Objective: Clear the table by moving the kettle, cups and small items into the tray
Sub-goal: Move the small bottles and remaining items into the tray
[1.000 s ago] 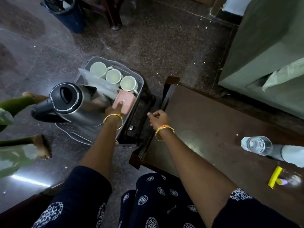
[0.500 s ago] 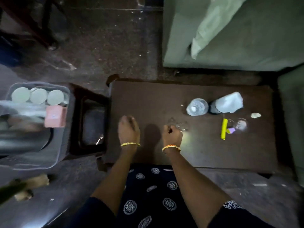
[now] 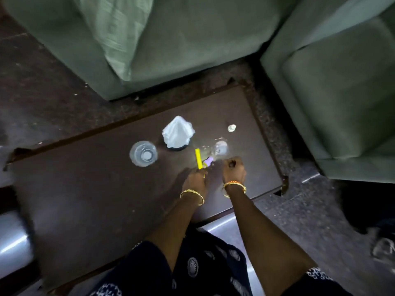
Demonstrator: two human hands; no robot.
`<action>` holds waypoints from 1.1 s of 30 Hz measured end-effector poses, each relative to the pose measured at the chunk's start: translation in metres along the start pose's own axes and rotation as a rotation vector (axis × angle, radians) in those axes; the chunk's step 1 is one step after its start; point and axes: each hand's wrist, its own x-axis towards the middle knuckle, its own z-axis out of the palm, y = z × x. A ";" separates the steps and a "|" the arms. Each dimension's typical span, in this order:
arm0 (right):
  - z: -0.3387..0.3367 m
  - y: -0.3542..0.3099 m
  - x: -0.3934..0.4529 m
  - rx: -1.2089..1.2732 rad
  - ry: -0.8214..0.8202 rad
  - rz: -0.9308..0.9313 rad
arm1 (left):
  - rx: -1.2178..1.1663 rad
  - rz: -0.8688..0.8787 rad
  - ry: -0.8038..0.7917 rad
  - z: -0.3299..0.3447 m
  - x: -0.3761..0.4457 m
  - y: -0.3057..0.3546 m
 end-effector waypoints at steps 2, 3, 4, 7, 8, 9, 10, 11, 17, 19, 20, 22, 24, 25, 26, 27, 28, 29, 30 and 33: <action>-0.003 -0.003 0.045 -0.046 -0.003 0.006 | 0.042 0.040 0.005 0.011 0.030 0.009; -0.002 -0.006 0.066 -0.068 -0.010 -0.011 | 0.089 0.047 0.014 0.017 0.045 0.012; 0.001 -0.010 0.086 -0.100 -0.029 -0.035 | 0.143 0.038 0.021 0.022 0.059 0.014; 0.013 -0.016 0.126 -0.223 -0.147 -0.128 | 0.299 -0.053 0.015 0.033 0.088 0.013; 0.017 -0.016 0.135 -0.235 -0.185 -0.159 | 0.340 -0.076 0.002 0.035 0.095 0.012; 0.021 -0.016 0.141 -0.232 -0.210 -0.186 | 0.379 -0.087 -0.008 0.038 0.100 0.011; 0.026 -0.015 0.146 -0.230 -0.230 -0.211 | 0.404 -0.098 -0.012 0.040 0.103 0.010; 0.031 -0.014 0.149 -0.237 -0.243 -0.236 | 0.407 -0.105 -0.009 0.042 0.105 0.009; 0.039 -0.004 0.139 -0.266 -0.125 -0.234 | 0.152 -0.033 0.080 0.039 0.096 0.002; 0.036 0.004 0.121 -0.201 -0.107 -0.187 | -0.047 -0.022 0.140 0.033 0.085 0.000; 0.035 0.007 0.109 -0.183 -0.119 -0.165 | -0.109 -0.026 0.174 0.029 0.077 -0.001; 0.034 0.015 0.085 -0.141 -0.145 -0.135 | -0.167 -0.033 0.229 0.021 0.060 -0.004; 0.035 0.020 0.055 -0.093 -0.177 -0.113 | -0.172 0.007 0.285 0.011 0.040 -0.011; 0.037 0.021 0.038 -0.081 -0.200 -0.098 | -0.157 0.028 0.320 0.006 0.028 -0.017; 0.040 0.022 0.022 -0.080 -0.221 -0.088 | -0.143 0.027 0.356 0.001 0.016 -0.024; 0.044 0.022 0.009 -0.081 -0.236 -0.083 | -0.138 0.000 0.378 -0.004 0.006 -0.030; 0.049 0.021 -0.007 -0.086 -0.253 -0.094 | -0.147 -0.041 0.388 -0.011 -0.006 -0.039; 0.054 0.019 -0.022 -0.096 -0.270 -0.103 | -0.160 -0.075 0.390 -0.017 -0.017 -0.049; 0.060 0.017 -0.038 -0.109 -0.288 -0.111 | -0.174 -0.102 0.396 -0.024 -0.030 -0.061; 0.078 0.008 -0.086 -0.146 -0.350 -0.136 | -0.198 -0.174 0.437 -0.046 -0.065 -0.098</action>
